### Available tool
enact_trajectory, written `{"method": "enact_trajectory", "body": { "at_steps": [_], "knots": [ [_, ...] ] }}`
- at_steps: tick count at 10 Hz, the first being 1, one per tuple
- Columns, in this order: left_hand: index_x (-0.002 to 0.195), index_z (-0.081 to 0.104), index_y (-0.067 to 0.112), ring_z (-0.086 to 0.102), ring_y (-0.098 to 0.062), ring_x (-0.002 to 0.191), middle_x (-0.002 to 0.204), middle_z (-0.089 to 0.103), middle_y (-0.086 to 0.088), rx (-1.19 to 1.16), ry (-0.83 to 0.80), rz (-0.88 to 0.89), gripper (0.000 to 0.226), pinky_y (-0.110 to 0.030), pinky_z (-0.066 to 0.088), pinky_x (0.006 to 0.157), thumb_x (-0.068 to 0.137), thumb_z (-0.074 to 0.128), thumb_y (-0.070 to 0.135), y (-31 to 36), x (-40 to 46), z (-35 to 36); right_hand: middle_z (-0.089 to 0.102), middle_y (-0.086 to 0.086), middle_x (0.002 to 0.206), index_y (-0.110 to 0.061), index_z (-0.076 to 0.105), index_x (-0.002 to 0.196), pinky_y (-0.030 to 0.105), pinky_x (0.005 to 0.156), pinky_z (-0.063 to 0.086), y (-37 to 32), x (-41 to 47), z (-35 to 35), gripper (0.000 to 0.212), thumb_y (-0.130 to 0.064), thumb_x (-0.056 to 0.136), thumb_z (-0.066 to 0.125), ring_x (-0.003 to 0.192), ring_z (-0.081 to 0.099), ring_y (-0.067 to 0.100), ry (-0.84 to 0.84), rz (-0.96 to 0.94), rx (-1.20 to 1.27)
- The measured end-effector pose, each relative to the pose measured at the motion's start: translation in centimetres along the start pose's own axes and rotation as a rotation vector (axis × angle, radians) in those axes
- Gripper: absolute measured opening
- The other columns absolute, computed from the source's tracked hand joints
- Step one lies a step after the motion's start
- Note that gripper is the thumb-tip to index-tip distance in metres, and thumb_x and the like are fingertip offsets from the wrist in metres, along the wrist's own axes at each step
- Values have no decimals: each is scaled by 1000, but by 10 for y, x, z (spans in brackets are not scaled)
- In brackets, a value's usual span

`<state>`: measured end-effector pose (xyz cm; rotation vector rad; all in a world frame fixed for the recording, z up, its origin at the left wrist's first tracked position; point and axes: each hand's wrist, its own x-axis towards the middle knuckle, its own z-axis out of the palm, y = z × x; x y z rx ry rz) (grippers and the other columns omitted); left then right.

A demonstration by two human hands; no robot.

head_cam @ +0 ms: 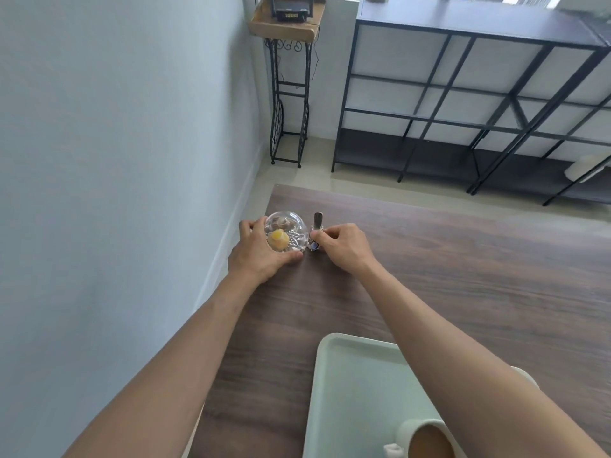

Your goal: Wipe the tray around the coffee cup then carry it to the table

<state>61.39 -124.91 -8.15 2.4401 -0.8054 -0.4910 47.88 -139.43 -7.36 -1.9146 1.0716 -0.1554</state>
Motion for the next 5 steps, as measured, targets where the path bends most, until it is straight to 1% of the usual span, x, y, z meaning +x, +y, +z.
{"method": "enact_trajectory", "body": {
  "at_steps": [1, 2, 3, 4, 5],
  "knots": [
    [140, 39, 35, 66, -24, 110, 134, 39, 6, 14, -17, -1, 111, -45, 55, 90, 47, 81, 79, 0, -1, 0, 79, 3, 77, -28, 77, 62, 27, 67, 49, 1, -3, -1, 33, -49, 87, 67, 85, 72, 20, 6, 22, 2],
    [150, 27, 33, 62, -25, 118, 141, 37, 4, 9, -29, 9, 124, -46, 54, 93, 48, 83, 77, -2, -1, 1, 79, 6, 79, -19, 79, 67, 31, 71, 52, 0, -3, -5, 47, -60, 86, 66, 83, 71, 22, 2, 42, -4],
    [156, 13, 30, 56, -28, 128, 147, 34, -3, 21, -49, 33, 137, -48, 51, 99, 49, 87, 73, -1, -2, 1, 67, 5, 61, -4, 69, 63, 37, 63, 48, -1, -10, -13, 67, -67, 85, 63, 62, 59, 24, 13, 66, -12],
    [160, 5, 24, 48, -31, 136, 153, 27, -9, -50, -88, 30, 141, -47, 45, 108, 56, 91, 64, -3, -6, -2, 73, 16, 73, 3, 66, 71, 37, 61, 45, 3, -21, -29, 73, -69, 85, 59, 60, 53, 17, 55, 46, 3],
    [160, 6, 22, 43, -31, 139, 154, 25, -11, -91, -51, 23, 131, -48, 43, 111, 65, 87, 62, -13, -25, -6, 74, 23, 87, 5, 64, 75, 34, 59, 38, 10, -42, -56, 77, -70, 87, 53, 58, 50, 16, 198, -28, 13]
  ]
}}
